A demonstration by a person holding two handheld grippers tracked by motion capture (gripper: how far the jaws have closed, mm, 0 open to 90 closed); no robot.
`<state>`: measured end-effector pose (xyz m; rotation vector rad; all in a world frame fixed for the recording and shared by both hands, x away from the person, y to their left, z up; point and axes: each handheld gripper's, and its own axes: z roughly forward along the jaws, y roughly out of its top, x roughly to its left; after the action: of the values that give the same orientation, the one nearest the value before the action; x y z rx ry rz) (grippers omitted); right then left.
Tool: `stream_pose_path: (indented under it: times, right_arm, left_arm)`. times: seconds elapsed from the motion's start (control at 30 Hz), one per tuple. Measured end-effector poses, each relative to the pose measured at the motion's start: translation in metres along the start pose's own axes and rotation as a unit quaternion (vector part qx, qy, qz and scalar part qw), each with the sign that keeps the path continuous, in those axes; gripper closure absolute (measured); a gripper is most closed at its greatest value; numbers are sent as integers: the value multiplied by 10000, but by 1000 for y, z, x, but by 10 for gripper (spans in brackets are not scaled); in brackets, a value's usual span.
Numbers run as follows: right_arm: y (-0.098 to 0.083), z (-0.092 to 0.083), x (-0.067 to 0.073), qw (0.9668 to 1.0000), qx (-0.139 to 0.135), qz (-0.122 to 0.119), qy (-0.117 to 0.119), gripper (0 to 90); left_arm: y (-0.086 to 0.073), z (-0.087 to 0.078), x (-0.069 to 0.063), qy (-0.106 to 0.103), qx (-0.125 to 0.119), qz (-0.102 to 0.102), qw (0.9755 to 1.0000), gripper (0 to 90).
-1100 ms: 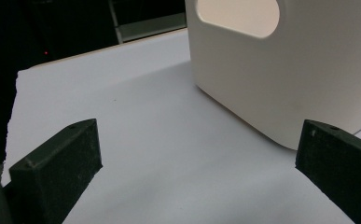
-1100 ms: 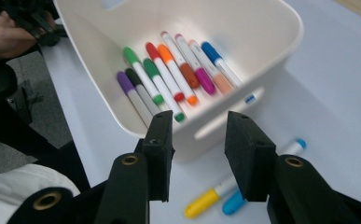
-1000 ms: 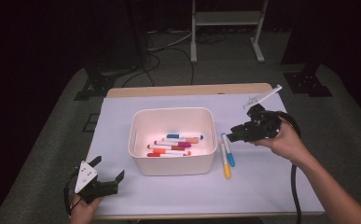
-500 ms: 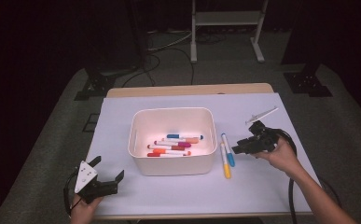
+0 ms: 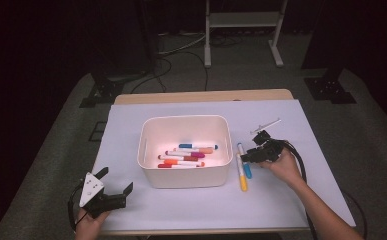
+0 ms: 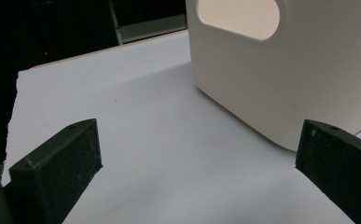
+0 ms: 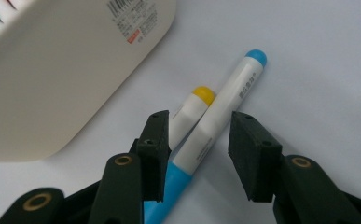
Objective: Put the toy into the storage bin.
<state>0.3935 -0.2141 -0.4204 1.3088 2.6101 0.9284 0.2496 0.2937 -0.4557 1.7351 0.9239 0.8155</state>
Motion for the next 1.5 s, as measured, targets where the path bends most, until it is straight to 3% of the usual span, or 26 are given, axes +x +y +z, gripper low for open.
stream_pose_path:
  times: [0.17,0.23,0.53,0.67,0.83,1.0,1.17,1.5]
  right_arm:
    - [-2,7,-5,9997,89,30,-217,586]
    - [-3,6,-7,9989,128,-23,-457,589]
    - [-16,-6,-23,9967,137,122,-790,609]
    - [-21,-5,-27,9936,239,49,-1106,662]
    - [-25,-6,-30,9928,168,91,-1182,753]
    - [-26,-8,-32,9935,205,179,-1108,759]
    - [-32,-16,-30,9955,236,233,-884,760]
    - [-38,-52,-18,9989,-83,257,-374,760]
  left_arm:
    - [0,0,0,-8,-6,-4,10000,0]
    - [0,0,0,-4,-15,7,10000,0]
    - [0,0,0,3,18,9,10000,0]
    - [0,0,0,6,23,-16,10000,0]
    - [0,0,0,6,24,-15,10000,0]
    - [0,0,0,4,13,-14,10000,0]
    - [0,0,0,8,26,-3,10000,0]
    - [0,1,-1,21,35,2,10000,0]
